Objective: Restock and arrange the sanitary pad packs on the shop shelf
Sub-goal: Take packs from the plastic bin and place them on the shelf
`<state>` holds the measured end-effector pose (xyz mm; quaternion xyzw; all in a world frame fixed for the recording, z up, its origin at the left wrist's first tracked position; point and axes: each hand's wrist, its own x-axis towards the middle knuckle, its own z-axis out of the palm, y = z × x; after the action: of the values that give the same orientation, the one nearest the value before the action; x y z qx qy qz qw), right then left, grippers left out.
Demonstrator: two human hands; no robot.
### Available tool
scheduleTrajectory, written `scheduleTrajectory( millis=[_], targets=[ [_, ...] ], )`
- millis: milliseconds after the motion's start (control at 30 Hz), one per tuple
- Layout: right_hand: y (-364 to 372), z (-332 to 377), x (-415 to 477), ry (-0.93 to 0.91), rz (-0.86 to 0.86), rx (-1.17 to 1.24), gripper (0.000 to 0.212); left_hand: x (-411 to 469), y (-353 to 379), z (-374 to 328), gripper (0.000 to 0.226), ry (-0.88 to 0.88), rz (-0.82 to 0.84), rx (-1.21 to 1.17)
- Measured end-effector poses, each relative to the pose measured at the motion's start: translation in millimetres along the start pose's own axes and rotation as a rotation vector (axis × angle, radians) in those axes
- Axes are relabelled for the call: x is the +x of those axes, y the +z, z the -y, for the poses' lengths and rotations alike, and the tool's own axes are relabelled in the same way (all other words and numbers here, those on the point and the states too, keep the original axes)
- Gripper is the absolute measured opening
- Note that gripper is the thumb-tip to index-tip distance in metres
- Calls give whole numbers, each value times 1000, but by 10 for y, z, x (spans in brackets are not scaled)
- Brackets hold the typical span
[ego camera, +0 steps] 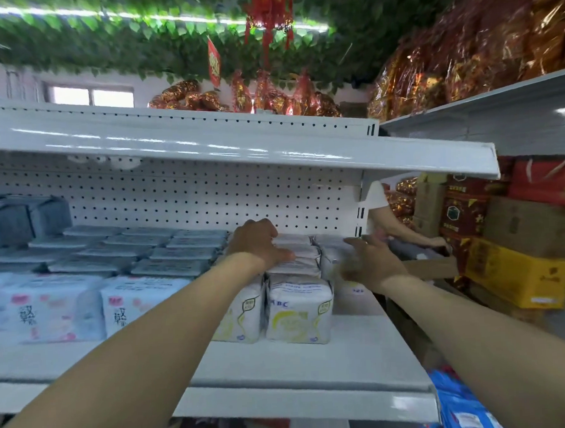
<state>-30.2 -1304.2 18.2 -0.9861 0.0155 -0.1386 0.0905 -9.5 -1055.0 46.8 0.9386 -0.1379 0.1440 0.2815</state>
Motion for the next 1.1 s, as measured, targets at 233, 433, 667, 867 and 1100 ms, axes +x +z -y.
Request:
scheduleTrajectory(
  millis=[233, 433, 667, 867, 1100],
  targets=[
    [-413, 650, -359, 38, -102, -49, 80, -188, -476, 188, 66, 26, 36, 34],
    [-727, 1106, -855, -35, -189, -28, 77, -628, -868, 174, 68, 18, 27, 178],
    [-792, 1377, -1613, -115, -173, 50, 72, -1529, -1135, 261, 59, -30, -91, 220],
    [-770, 1603, -2264, -165, -112, 105, 77, -2460, -1227, 408, 68, -152, -55, 261],
    [-665, 2034, -2805, -242, -66, 190, 69, -3355, -1418, 660, 62, -242, -65, 303]
  ],
)
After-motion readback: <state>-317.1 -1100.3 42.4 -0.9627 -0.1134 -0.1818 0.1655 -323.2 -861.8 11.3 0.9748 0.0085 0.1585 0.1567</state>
